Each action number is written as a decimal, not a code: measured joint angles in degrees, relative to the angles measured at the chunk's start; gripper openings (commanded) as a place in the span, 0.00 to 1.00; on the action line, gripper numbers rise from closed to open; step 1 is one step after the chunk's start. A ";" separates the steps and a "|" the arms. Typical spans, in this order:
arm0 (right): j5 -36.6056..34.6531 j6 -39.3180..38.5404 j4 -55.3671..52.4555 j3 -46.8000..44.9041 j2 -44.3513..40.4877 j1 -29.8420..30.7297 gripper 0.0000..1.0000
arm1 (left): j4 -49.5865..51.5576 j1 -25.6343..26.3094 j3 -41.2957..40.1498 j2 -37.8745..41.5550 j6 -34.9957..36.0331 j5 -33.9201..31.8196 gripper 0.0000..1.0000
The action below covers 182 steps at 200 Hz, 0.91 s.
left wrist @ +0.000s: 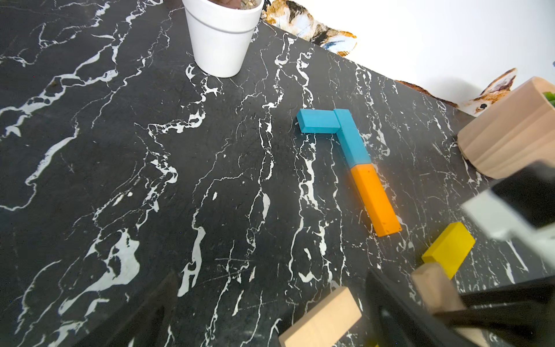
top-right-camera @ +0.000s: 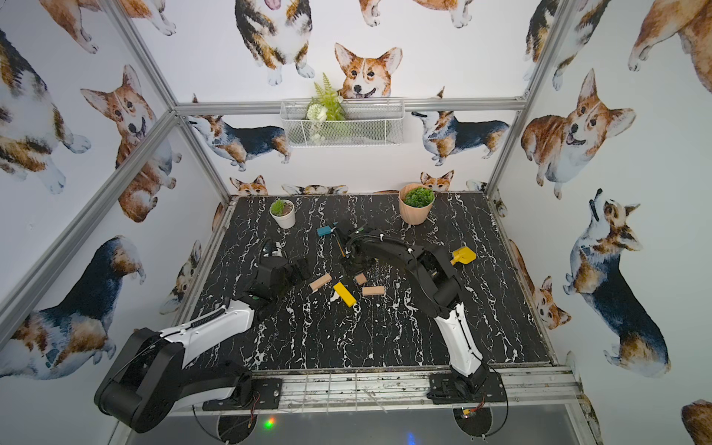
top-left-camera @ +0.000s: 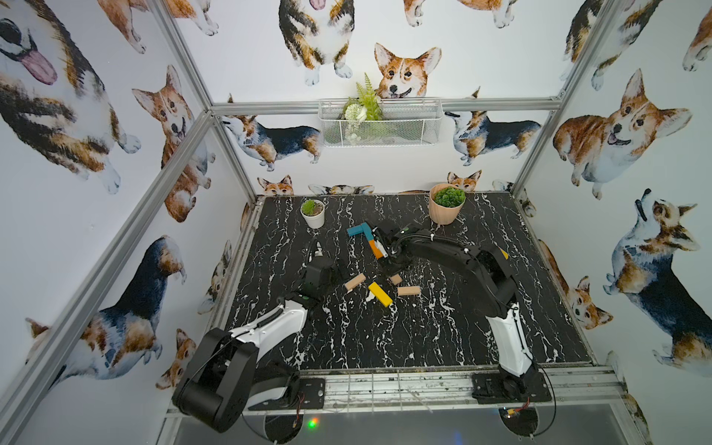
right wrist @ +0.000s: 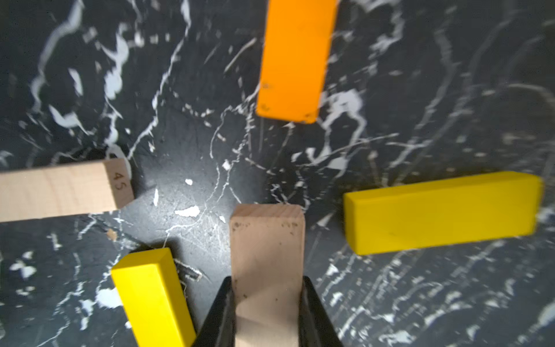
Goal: Assemble a giraffe with building blocks
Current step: Pick up the building block from the center of the board, then assemble the building block at the center of the board.
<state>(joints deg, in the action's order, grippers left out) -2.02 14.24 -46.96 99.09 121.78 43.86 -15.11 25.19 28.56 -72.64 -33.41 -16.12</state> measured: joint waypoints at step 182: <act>3.52 6.78 -3.08 10.60 10.45 -1.11 0.14 | 1.81 0.00 3.30 -5.07 -1.16 4.00 1.00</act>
<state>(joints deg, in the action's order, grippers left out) 1.50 21.02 -50.04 109.69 132.22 42.74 -13.30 25.19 31.86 -77.71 -34.57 -12.12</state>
